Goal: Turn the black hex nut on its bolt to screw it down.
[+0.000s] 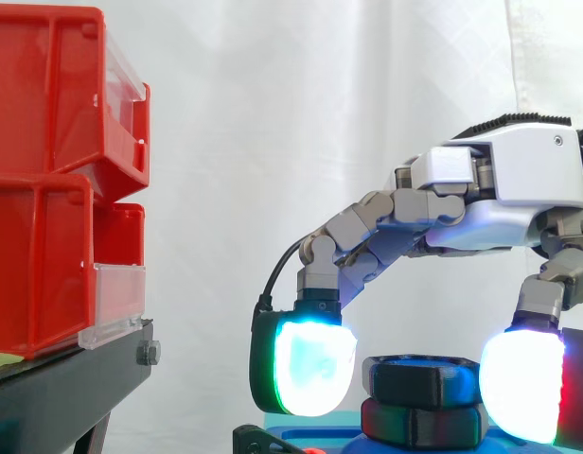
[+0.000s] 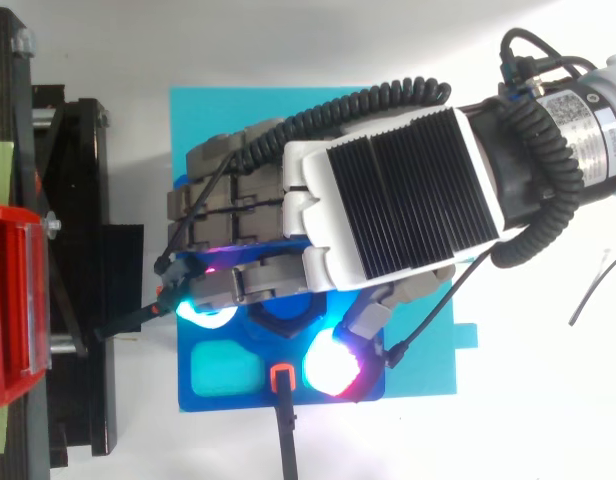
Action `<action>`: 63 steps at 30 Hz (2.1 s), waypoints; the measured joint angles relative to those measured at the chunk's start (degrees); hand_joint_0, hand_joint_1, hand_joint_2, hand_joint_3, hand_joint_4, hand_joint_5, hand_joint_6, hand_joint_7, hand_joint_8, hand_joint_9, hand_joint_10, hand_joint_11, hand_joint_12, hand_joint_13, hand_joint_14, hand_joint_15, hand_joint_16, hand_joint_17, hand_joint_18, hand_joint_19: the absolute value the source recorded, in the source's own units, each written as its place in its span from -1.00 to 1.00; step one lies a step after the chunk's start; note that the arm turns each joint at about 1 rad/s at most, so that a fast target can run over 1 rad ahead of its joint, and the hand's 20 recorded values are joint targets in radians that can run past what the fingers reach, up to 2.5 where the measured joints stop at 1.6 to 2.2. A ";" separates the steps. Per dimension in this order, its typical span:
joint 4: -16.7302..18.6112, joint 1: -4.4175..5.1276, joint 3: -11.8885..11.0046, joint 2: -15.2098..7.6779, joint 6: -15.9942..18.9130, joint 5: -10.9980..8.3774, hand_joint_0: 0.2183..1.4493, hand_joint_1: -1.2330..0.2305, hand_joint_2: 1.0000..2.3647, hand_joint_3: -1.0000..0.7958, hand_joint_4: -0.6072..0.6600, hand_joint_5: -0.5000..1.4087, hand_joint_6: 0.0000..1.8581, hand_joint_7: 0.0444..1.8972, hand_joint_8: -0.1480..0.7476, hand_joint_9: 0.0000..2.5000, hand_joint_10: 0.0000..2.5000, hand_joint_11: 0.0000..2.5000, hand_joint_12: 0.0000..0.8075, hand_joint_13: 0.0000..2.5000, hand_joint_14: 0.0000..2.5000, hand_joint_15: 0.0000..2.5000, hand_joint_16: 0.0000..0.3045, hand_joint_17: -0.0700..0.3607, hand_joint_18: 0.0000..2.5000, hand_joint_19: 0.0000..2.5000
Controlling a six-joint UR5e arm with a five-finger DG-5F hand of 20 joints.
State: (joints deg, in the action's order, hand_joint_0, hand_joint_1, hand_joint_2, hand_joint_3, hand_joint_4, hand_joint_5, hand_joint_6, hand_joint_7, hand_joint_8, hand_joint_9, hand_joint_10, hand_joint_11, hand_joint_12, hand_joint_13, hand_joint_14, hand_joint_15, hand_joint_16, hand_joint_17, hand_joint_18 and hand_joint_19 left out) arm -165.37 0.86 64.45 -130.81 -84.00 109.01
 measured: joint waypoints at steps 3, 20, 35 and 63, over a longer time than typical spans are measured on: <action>-0.06 -0.26 -0.01 -0.04 -0.29 -0.02 -0.74 -0.33 -1.00 -0.44 0.28 -0.64 -0.34 0.01 -0.11 -0.50 -0.99 -0.85 -0.14 -0.52 -0.99 -0.80 -0.60 -0.03 -0.59 -0.74; -0.73 -0.83 -0.02 -0.06 -1.24 -0.11 -0.62 -0.39 -1.00 -0.44 0.19 -0.65 -0.30 -0.02 -0.18 -0.52 -0.99 -0.84 -0.22 -0.53 -0.99 -0.79 -0.65 -0.11 -0.62 -0.73; -1.02 -0.92 -0.02 -0.03 -1.65 -0.12 -0.76 -0.21 -1.00 -0.44 0.32 -0.63 -0.44 0.12 -0.09 -0.50 -1.00 -0.85 -0.13 -0.51 -0.99 -0.80 -0.59 -0.02 -0.58 -0.74; -28.12 0.26 -9.76 6.78 -5.67 -3.62 -0.77 -0.07 -1.00 -0.44 0.34 -0.65 -0.46 0.04 -0.08 -0.51 -1.00 -0.86 -0.11 -0.52 -0.99 -0.80 -0.58 -0.01 -0.59 -0.74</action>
State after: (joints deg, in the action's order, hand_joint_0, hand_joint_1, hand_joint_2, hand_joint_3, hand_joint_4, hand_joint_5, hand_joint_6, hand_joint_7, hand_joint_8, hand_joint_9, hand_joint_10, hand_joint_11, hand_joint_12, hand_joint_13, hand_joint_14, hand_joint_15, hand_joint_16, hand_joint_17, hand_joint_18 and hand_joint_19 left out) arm -193.49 1.11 54.69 -124.03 -89.67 105.39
